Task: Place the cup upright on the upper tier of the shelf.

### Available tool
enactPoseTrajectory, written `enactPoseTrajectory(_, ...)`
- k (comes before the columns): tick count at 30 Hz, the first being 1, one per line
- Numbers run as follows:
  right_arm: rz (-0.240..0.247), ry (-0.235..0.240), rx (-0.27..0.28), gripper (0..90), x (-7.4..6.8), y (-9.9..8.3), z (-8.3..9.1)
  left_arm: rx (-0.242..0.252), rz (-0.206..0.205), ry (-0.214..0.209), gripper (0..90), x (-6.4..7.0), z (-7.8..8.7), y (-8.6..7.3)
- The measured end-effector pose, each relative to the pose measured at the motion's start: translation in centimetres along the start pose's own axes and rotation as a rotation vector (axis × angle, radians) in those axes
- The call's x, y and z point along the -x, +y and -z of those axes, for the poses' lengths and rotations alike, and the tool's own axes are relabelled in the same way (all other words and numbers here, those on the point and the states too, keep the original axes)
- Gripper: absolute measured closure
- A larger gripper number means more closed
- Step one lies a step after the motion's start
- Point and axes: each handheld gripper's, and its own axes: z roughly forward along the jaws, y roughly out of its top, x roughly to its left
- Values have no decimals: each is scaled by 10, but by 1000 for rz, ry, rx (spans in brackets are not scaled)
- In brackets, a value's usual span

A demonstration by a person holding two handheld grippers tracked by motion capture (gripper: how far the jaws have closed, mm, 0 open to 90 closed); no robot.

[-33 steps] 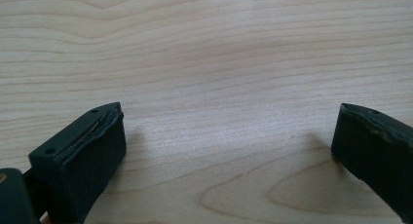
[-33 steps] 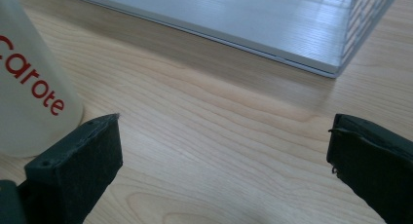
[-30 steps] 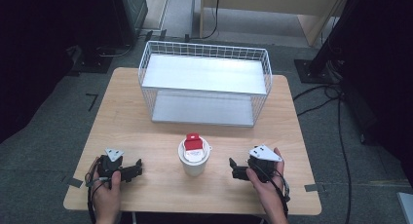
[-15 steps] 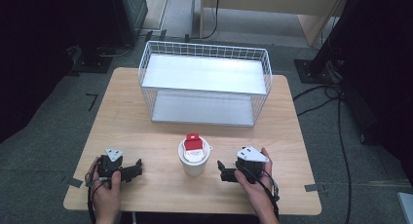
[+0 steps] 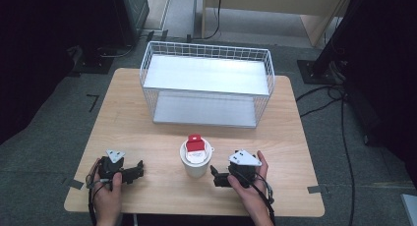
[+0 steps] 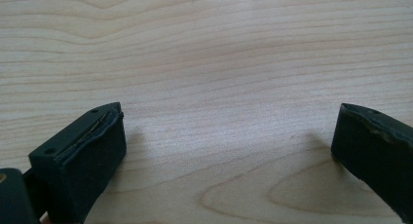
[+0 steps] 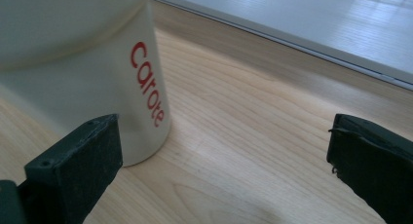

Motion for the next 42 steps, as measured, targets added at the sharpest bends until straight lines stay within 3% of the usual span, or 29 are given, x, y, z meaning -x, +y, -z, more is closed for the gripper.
enactPoseTrajectory(25,37,123,0,0,-26,-6,-8,0,0,0,0,0,0,0)
enactPoseTrajectory(42,13,172,51,0,-41,4,-19,0,0,0,0,0,0,0)
